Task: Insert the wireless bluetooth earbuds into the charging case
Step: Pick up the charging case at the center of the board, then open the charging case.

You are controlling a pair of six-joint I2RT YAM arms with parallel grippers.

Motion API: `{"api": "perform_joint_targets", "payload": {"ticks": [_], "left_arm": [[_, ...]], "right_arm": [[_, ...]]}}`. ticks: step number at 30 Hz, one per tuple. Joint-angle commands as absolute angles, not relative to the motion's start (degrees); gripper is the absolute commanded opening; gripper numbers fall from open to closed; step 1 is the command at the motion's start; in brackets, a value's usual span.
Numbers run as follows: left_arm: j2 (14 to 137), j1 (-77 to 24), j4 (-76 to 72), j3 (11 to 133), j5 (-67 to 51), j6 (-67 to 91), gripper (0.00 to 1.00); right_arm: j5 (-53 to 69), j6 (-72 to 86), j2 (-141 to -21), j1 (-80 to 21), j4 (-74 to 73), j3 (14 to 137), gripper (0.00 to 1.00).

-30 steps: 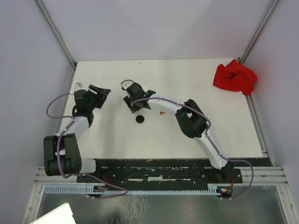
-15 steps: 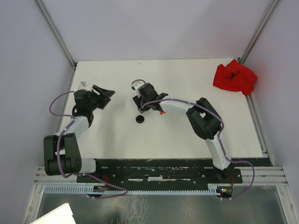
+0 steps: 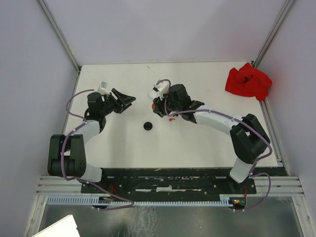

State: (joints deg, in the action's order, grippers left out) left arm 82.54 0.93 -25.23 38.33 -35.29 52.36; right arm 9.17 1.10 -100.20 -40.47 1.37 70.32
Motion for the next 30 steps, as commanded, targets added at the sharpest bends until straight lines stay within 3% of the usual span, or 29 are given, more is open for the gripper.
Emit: {"api": "perform_joint_targets", "payload": {"ticks": [1, 16, 30], "left_arm": [[84.21, -3.79, -33.51, 40.74, -38.93, 55.27, 0.66], [87.78, -14.46, -39.32, 36.61, -38.49, 55.66, 0.62], [88.53, -15.93, -40.26, 35.04, -38.61, 55.29, 0.59]], "right_arm": [[15.75, -1.45, -97.06, -40.39, 4.59, 67.10, 0.26], [16.58, -3.07, -94.71, -40.31, 6.24, 62.95, 0.26], [16.35, -2.99, -94.58, -40.22, 7.14, 63.06, 0.26]]}}
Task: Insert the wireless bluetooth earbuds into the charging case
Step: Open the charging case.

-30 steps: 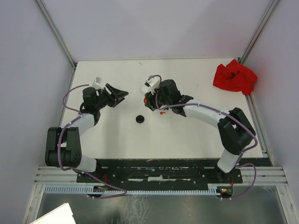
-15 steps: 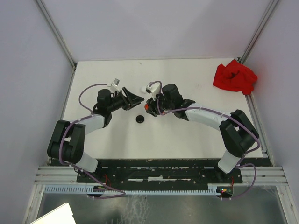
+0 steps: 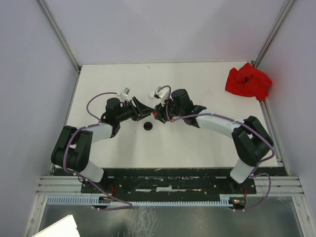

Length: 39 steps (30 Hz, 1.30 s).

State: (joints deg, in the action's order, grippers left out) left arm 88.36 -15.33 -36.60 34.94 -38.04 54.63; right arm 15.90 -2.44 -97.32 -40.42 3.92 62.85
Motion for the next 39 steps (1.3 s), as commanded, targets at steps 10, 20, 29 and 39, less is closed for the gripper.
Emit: {"api": "perform_joint_targets", "payload": {"ticks": [10, 20, 29, 39], "left_arm": [[90.23, -17.14, -42.86, 35.43, -38.54, 56.78, 0.55], [90.94, -17.23, -44.29, 35.56, -37.97, 57.70, 0.48], [91.40, -17.33, -45.74, 35.42, -37.88, 58.60, 0.43], [91.66, -17.36, -46.51, 35.25, -38.21, 58.79, 0.34]], "right_arm": [[16.61, -2.90, -94.75, -40.17, 7.38, 62.93, 0.25], [16.87, -2.90, -94.49, -40.23, 7.62, 62.63, 0.25], [17.05, -2.90, -94.63, -40.20, 7.69, 62.61, 0.25], [16.98, -2.90, -94.44, -40.21, 7.73, 62.65, 0.25]]}}
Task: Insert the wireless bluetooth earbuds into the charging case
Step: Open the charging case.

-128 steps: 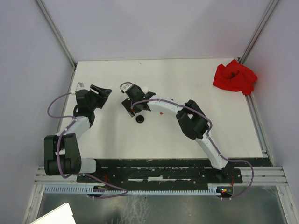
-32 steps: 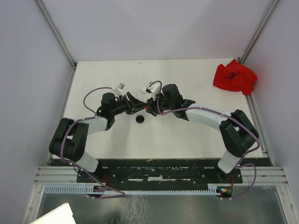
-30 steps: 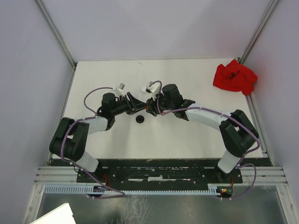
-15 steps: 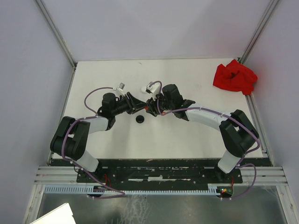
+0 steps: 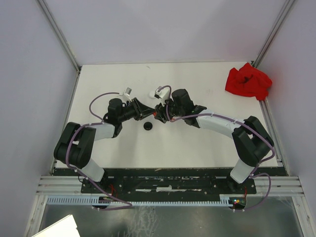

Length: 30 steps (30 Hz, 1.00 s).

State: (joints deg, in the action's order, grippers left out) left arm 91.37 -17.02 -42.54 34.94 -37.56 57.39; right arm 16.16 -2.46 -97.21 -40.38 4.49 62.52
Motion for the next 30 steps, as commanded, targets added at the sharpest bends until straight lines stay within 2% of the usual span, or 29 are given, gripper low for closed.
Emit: {"api": "perform_joint_targets", "payload": {"ticks": [1, 7, 10, 12, 15, 21, 25, 30], "left_arm": [[91.59, -17.40, -46.70, 35.13, -38.29, 58.79, 0.33], [91.93, -17.62, -47.54, 35.15, -38.63, 59.03, 0.26], [92.37, -17.82, -47.73, 35.24, -38.67, 59.12, 0.14], [92.67, -17.84, -48.09, 35.25, -38.67, 59.37, 0.04], [92.92, -17.84, -48.25, 35.11, -38.14, 59.67, 0.03], [93.13, -17.89, -48.68, 34.92, -36.85, 60.54, 0.03], [93.47, -17.80, -48.60, 35.61, -36.46, 61.10, 0.03], [93.26, -17.75, -50.15, 36.38, -36.18, 63.26, 0.03]], "right_arm": [[16.97, -2.90, -94.44, -40.17, 7.67, 62.66, 0.25], [16.93, -2.99, -94.38, -40.18, 7.76, 62.65, 0.25], [16.96, -2.94, -94.35, -40.19, 7.78, 62.83, 0.26], [16.96, -2.90, -94.16, -40.23, 7.66, 62.82, 0.35], [16.63, -2.61, -93.48, -40.23, 7.78, 62.50, 0.59], [13.97, 1.71, -87.91, -39.03, 12.27, 58.82, 0.84], [10.51, 6.85, -81.21, -36.74, 15.06, 55.90, 0.97], [-4.61, 11.30, -78.76, -35.61, 3.57, 59.14, 1.00]]}}
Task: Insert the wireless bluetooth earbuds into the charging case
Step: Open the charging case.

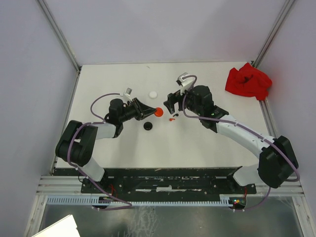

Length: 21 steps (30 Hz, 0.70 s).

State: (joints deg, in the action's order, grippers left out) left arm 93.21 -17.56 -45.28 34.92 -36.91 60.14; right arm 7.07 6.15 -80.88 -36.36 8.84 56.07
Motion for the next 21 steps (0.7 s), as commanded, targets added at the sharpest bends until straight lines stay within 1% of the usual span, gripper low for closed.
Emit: {"api": "perform_joint_targets", "payload": {"ticks": [1, 5, 10, 21], "left_arm": [[93.03, -17.82, -50.70, 36.39, -36.01, 63.77, 0.03], [92.49, -18.16, -51.54, 36.75, -35.27, 64.85, 0.03], [92.48, -19.38, -51.77, 37.62, -34.81, 65.46, 0.03], [94.12, -21.09, -53.38, 39.10, -34.34, 67.03, 0.03]], "right_arm": [[-5.84, 12.15, -79.01, -35.60, 1.18, 60.15, 1.00], [-6.10, 14.76, -80.83, -35.56, -4.06, 62.63, 1.00], [-2.68, 15.83, -82.72, -35.65, -2.56, 61.86, 1.00], [0.03, 16.07, -88.17, -35.62, -0.06, 61.07, 1.00]]}}
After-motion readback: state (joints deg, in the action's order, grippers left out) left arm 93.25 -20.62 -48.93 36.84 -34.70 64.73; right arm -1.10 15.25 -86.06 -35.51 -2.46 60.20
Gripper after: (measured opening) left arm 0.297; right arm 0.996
